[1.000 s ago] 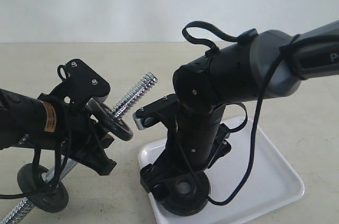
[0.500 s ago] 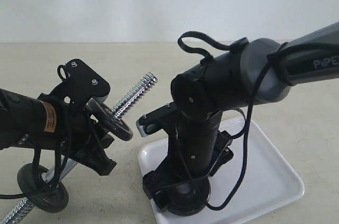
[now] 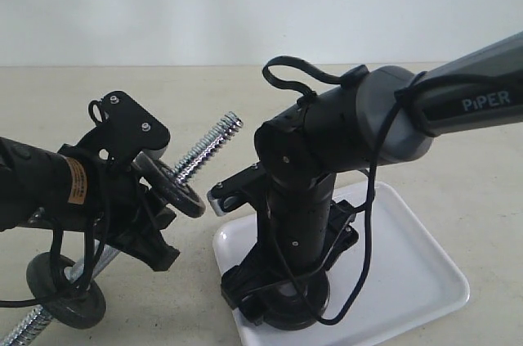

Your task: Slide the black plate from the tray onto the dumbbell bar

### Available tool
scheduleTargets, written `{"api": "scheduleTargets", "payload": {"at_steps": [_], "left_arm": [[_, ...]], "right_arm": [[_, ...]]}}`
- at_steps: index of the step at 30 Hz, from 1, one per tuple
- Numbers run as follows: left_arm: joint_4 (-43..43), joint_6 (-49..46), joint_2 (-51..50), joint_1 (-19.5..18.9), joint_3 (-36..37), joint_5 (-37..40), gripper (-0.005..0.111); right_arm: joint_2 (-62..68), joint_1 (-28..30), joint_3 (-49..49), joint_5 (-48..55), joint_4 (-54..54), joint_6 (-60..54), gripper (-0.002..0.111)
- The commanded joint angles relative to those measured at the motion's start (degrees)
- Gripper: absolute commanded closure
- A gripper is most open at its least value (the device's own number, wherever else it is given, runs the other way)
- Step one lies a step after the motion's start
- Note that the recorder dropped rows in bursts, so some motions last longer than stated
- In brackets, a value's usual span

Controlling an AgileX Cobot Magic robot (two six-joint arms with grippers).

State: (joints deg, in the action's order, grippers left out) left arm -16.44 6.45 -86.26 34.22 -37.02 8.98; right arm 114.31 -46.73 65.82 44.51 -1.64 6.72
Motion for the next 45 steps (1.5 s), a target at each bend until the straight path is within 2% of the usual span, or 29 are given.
{"api": "scheduleTargets", "payload": {"at_steps": [1, 32, 34, 36, 37, 42, 45], "left_arm": [[2.28, 2.91, 2.85, 0.31, -1.73, -8.98, 0.102], [2.28, 2.91, 2.85, 0.31, -1.63, -8.55, 0.102], [2.28, 2.91, 2.85, 0.31, -1.63, -8.55, 0.102], [2.28, 2.91, 2.85, 0.31, -1.63, -8.55, 0.102], [2.28, 2.91, 2.85, 0.31, -1.63, -8.55, 0.102], [2.28, 2.91, 2.85, 0.31, -1.63, -8.55, 0.102], [2.28, 2.91, 2.85, 0.31, -1.63, -8.55, 0.102]], "right_arm": [[3.70, 0.23, -1.22, -5.07, -1.27, 0.39, 0.003], [3.70, 0.23, -1.22, -5.36, -1.53, 2.31, 0.003], [3.70, 0.23, -1.22, -5.11, -1.53, 2.31, 0.006], [3.70, 0.23, -1.22, -5.01, -1.53, 2.31, 0.015], [3.70, 0.23, -1.22, -4.70, -1.53, 2.31, 0.022], [3.70, 0.23, -1.22, -3.53, -1.53, 2.31, 0.077], [3.70, 0.23, -1.22, -2.80, -1.53, 2.17, 0.102]]}}
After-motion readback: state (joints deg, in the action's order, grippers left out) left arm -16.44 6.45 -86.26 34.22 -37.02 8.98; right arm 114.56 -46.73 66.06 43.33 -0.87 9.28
